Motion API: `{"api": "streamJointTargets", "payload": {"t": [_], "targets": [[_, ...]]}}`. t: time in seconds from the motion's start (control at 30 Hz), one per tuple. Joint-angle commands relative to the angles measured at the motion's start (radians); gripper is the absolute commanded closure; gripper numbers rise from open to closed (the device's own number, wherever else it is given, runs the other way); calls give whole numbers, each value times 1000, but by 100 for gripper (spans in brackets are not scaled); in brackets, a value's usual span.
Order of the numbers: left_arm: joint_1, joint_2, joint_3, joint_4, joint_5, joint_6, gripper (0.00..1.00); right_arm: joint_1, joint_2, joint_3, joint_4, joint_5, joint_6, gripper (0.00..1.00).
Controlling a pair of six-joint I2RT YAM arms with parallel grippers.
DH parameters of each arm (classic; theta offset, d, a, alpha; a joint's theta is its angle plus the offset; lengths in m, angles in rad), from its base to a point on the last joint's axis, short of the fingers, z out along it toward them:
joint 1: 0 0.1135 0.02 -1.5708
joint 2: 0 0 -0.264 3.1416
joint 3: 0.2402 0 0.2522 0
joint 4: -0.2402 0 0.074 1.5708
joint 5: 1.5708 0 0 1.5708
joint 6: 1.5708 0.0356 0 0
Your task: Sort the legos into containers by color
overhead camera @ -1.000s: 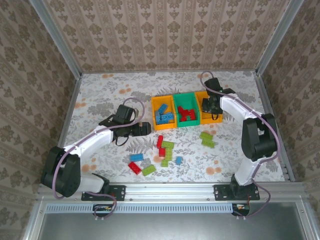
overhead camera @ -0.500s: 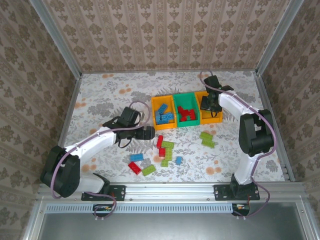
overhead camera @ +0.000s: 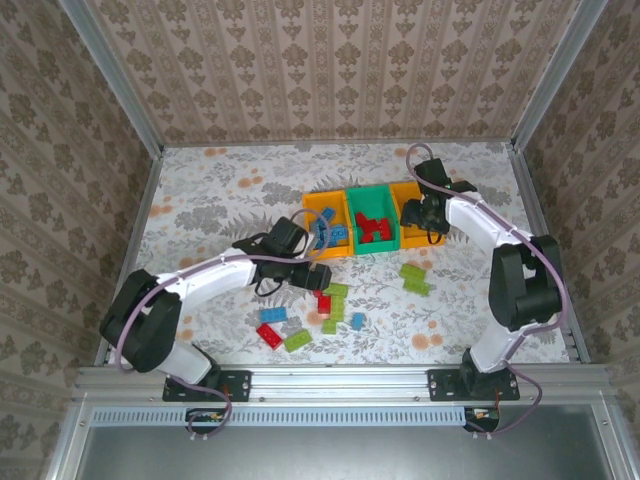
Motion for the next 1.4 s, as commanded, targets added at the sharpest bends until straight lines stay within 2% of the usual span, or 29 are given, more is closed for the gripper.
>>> {"api": "streamJointTargets", "payload": {"t": [0.0, 0.2, 0.43, 0.6, 0.77, 0.87, 0.97, 1.13, 1.37], "targets": [[-7, 50, 52, -21, 31, 7, 4, 11, -66, -52, 17, -26, 12, 29], [-21, 149, 120, -60, 40, -4, 9, 25, -118, -116, 46, -34, 28, 27], [-24, 213, 156, -67, 51, -30, 23, 37, -112, -143, 98, -87, 31, 25], [-24, 233, 164, -64, 55, -40, 32, 68, -45, -102, 162, -152, 19, 22], [-23, 252, 172, -65, 56, -45, 43, 110, 66, -13, 139, -121, 16, 22], [-24, 263, 175, -66, 50, -49, 51, 121, 124, 26, 129, -105, 24, 27], [-24, 273, 174, -64, 52, -48, 60, 142, 154, 47, 124, -94, 23, 40], [-22, 281, 173, -64, 46, -47, 67, 194, 164, 55, 112, -51, 17, 58], [-13, 248, 161, -82, 16, -48, 73, 249, 172, 61, 117, -39, 49, 59]]}}
